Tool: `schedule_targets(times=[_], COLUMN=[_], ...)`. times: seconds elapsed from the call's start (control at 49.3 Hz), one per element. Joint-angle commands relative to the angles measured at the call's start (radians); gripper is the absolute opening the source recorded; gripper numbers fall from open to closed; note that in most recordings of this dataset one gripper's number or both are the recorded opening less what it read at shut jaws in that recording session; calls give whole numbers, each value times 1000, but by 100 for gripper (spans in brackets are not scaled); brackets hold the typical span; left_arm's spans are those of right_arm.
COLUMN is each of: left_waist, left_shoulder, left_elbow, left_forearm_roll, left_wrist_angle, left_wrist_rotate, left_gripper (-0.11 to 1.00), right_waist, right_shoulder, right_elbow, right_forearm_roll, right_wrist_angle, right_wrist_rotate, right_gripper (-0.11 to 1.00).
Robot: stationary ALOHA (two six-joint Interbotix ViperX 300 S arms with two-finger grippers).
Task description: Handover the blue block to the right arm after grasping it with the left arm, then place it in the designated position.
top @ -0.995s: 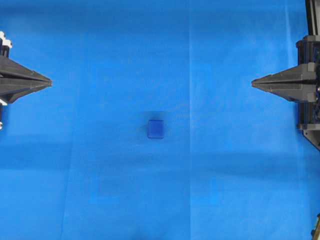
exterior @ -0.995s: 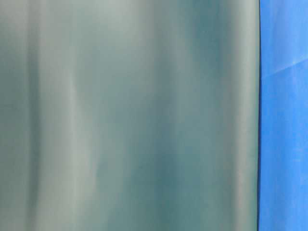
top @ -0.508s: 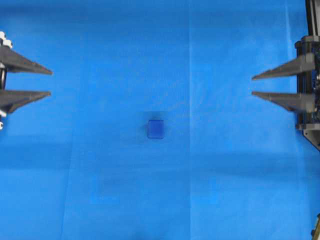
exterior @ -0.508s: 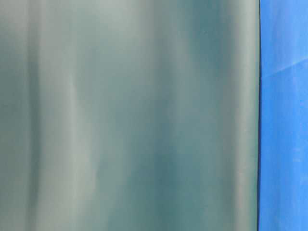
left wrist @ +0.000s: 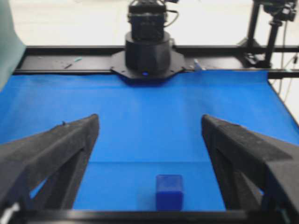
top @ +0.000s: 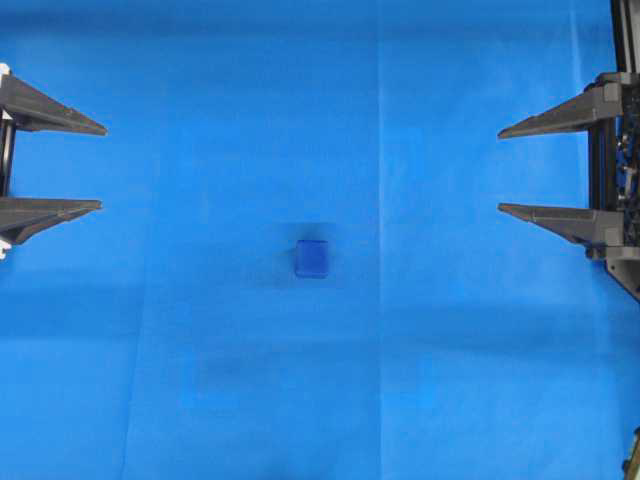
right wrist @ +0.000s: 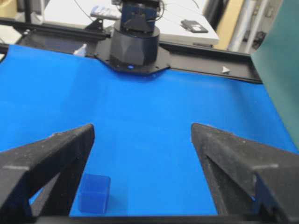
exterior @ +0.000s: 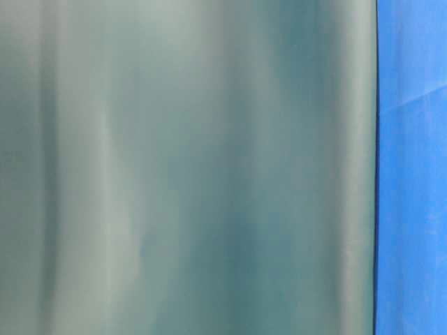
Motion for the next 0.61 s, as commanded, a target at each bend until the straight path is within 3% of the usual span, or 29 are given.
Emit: schedule_targets(times=[0.0,0.345,0.589], left_waist=[-2,0,0], left_shoulder=[31,275,494], left_elbow=[-25,-114,-253], left_forearm_roll=[2,2,2], left_wrist_angle=[-31,-156,-221], left_wrist_rotate=[-2,-2,-2], left_gripper=[93,93,93], right_waist=[-5,-14,-14], right_shoulder=[9,29,34], right_elbow=[-28,-28,-28], right_forearm_roll=[3,3,3], right_wrist_angle=[-11,-32,-34], right_wrist_rotate=[2,2,2], right_gripper=[97,97,97])
